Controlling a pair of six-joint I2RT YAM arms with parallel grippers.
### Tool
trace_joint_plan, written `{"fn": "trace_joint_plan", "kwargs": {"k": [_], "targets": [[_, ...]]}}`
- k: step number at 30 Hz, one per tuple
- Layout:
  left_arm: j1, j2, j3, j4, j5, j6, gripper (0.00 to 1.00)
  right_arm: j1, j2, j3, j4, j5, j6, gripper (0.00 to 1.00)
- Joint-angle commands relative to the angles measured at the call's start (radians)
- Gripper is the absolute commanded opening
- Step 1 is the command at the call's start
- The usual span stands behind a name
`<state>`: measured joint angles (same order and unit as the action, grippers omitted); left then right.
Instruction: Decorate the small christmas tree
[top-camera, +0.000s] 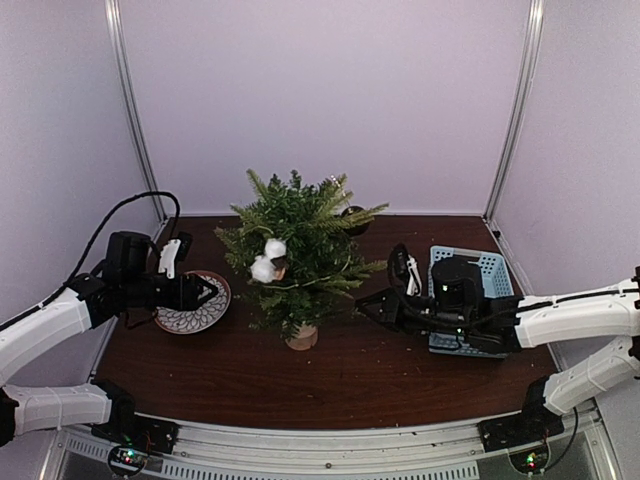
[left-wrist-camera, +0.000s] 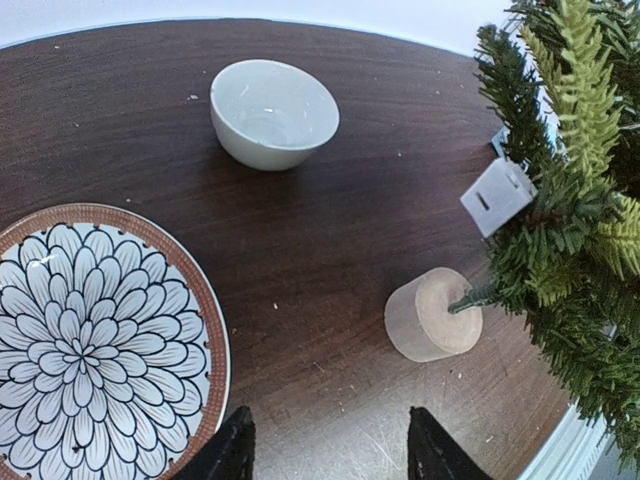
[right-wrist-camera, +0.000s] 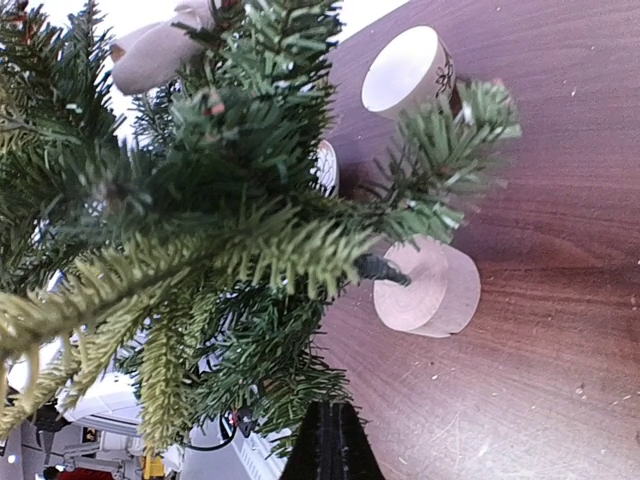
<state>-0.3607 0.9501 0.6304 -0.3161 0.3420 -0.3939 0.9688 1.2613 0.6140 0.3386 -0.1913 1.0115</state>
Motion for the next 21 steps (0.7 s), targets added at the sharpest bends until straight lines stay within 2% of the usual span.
{"fn": "trace_joint_plan", "kwargs": {"k": [1, 9, 21], "targets": [[0.006, -0.014, -0.008, 0.061, 0.042, 0.013, 0.52, -0.029, -0.022, 0.051, -0.081, 0.022, -0.045, 0.0], [0.006, -0.039, -0.036, 0.111, 0.055, 0.002, 0.53, -0.101, -0.011, 0.102, -0.17, -0.02, -0.092, 0.0], [0.006, -0.058, -0.059, 0.136, 0.06, 0.006, 0.52, -0.193, 0.066, 0.189, -0.205, -0.124, -0.165, 0.0]]}}
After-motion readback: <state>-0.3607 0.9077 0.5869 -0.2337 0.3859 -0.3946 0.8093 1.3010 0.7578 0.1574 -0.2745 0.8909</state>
